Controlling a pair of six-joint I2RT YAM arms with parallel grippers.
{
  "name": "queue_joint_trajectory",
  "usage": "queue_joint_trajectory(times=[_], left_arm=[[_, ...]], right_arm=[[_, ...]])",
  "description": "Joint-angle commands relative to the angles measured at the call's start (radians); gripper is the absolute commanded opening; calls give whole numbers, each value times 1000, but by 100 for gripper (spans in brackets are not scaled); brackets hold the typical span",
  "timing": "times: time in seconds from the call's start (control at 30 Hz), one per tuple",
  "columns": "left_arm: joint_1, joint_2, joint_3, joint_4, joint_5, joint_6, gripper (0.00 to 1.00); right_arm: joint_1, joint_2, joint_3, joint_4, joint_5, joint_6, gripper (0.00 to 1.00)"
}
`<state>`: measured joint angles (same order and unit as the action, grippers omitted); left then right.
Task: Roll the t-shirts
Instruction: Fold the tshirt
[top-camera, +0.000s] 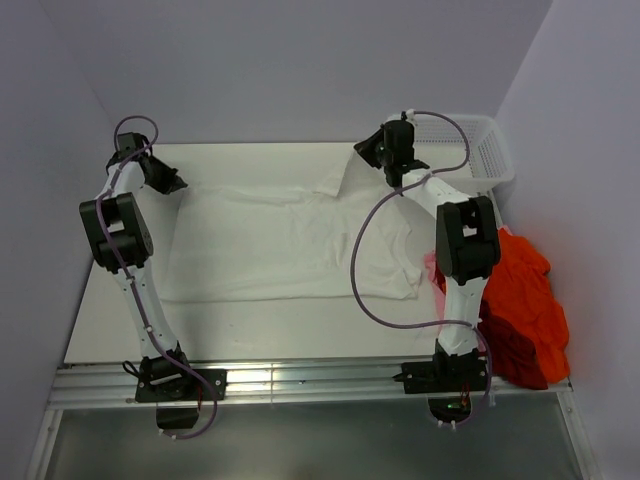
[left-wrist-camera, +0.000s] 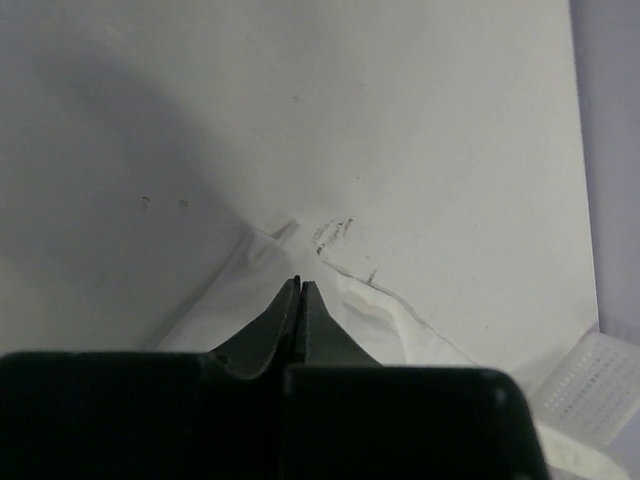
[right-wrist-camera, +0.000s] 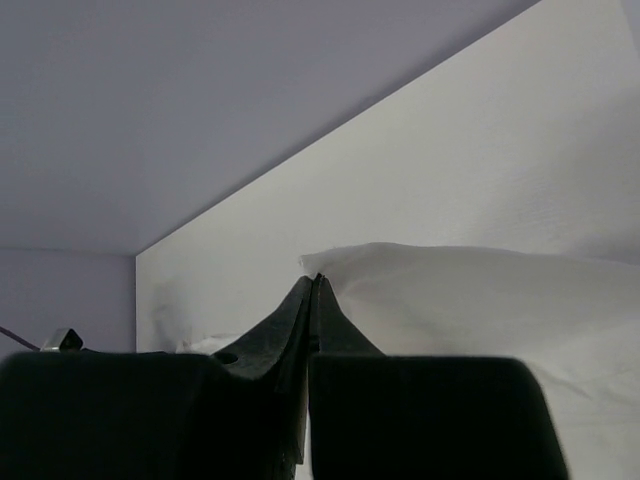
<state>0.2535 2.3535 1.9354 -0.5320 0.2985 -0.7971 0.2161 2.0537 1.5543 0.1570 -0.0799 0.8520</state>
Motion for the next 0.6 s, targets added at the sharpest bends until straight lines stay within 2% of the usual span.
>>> queue_joint_trajectory(times=[0.0, 0.23, 0.27, 0.3, 0.33, 0.37, 0.47, 0.57], left_arm=[[-5, -103, 2, 30, -19, 24, 0], [-2, -126, 36, -8, -62, 39, 0], [-3, -120, 40, -17, -65, 41, 3], [-2, -109, 60, -28, -65, 41, 15], [0, -85, 72, -46, -55, 44, 21], [0, -73, 83, -52, -49, 45, 32], [1, -31, 115, -72, -45, 44, 39], [3, -13, 125, -72, -53, 48, 42]], right_arm=[[2, -81, -40, 69, 29, -7, 0], [-4, -127, -114, 91, 26, -1, 0], [-4, -129, -118, 92, 20, -1, 0], [-7, -129, -115, 87, 17, -2, 0], [-6, -129, -112, 84, 16, -7, 0], [-7, -129, -109, 81, 9, -7, 0], [-7, -130, -114, 84, 5, -5, 0], [-7, -133, -120, 95, -1, -1, 0]])
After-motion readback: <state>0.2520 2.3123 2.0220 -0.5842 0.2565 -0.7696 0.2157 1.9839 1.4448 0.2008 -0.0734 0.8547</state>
